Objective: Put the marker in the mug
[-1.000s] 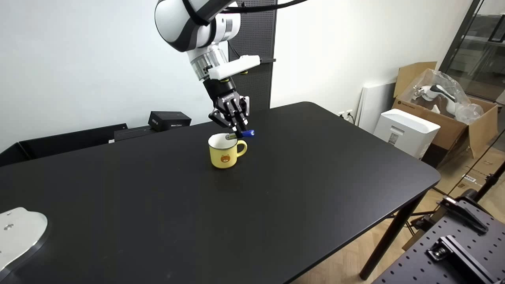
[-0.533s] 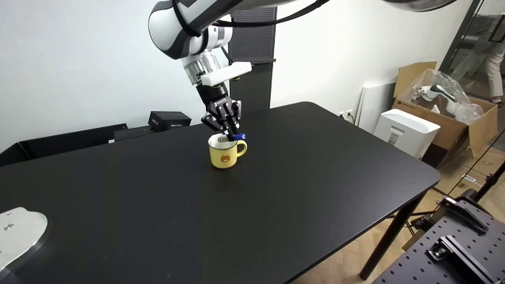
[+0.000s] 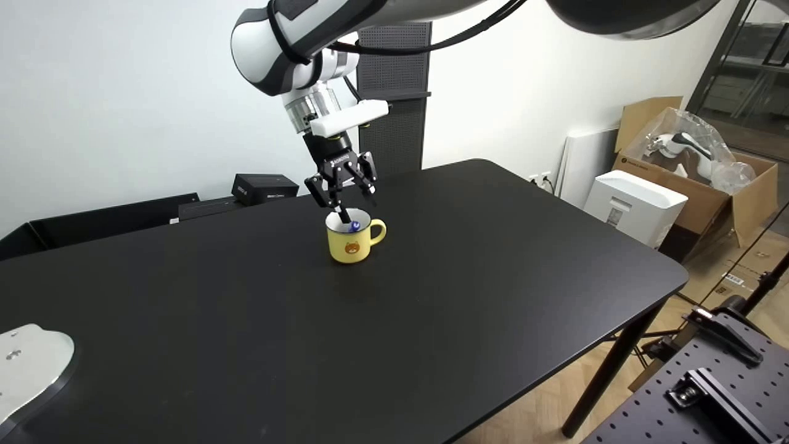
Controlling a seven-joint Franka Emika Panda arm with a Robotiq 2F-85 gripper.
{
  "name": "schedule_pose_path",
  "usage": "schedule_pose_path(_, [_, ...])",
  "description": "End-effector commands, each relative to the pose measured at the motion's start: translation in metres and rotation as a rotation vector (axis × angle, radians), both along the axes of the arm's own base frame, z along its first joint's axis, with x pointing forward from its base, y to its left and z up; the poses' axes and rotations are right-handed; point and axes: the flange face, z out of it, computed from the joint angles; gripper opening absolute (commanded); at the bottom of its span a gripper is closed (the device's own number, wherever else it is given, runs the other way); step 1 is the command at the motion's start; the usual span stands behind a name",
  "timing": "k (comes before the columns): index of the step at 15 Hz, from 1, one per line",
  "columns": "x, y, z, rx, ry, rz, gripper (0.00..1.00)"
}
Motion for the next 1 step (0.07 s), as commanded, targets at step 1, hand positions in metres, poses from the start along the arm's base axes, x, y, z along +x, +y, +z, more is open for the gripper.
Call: schedule_pose_path(1, [0.0075,0.0057,0.0179,0.011,-0.044,-0.002,0.98])
